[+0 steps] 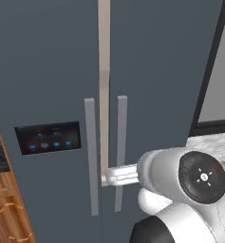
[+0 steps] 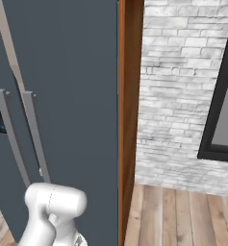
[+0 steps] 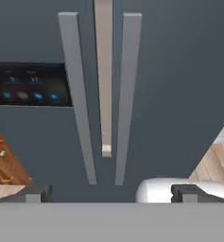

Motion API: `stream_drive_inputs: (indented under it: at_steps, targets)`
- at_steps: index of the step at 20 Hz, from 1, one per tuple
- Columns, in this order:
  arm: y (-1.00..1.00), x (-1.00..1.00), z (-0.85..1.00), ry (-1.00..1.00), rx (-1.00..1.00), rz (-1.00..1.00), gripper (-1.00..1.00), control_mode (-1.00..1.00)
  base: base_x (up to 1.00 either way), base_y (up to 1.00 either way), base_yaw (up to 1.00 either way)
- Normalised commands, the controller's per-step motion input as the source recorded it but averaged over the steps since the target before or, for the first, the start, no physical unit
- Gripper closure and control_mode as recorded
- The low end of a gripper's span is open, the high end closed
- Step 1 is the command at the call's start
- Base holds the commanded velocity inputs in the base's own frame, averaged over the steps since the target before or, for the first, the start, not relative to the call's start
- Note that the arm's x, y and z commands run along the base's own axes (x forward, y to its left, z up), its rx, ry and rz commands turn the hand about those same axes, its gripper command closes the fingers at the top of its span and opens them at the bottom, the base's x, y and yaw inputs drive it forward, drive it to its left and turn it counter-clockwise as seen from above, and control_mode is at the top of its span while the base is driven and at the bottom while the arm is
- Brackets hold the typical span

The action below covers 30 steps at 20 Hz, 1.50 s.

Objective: Open the freezer door, pick up the ice cube tray from the freezer, and place it on the dining counter.

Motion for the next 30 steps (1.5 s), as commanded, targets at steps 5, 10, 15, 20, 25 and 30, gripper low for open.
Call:
stream_drive_inputs:
  at_steps: [5, 10, 15, 20, 25, 30]
  targets:
    - [0.23, 0.06, 0.00, -0.47, 0.08, 0.00, -1.00, -1.00, 0.00, 0.00, 0.00]
    - [-0.01, 0.21, 0.00, -0.41, 0.14, 0.01, -1.00, -1.00, 0.00, 0.00, 0.00]
    - [-0.03, 0.38, 0.00, -0.31, 0.11, 0.05, -1.00, -1.00, 0.00, 0.00, 0.00]
    - [-0.04, 0.44, -0.08, -0.25, 0.03, 0.09, -1.00, -1.00, 0.00, 0.00, 0.00]
    - [0.00, 0.54, -0.34, -0.17, 0.00, 0.08, -1.00, -1.00, 0.00, 0.00, 0.00]
    - [0.01, 0.33, -0.50, -0.06, 0.00, 0.05, -1.00, -1.00, 0.00, 0.00, 0.00]
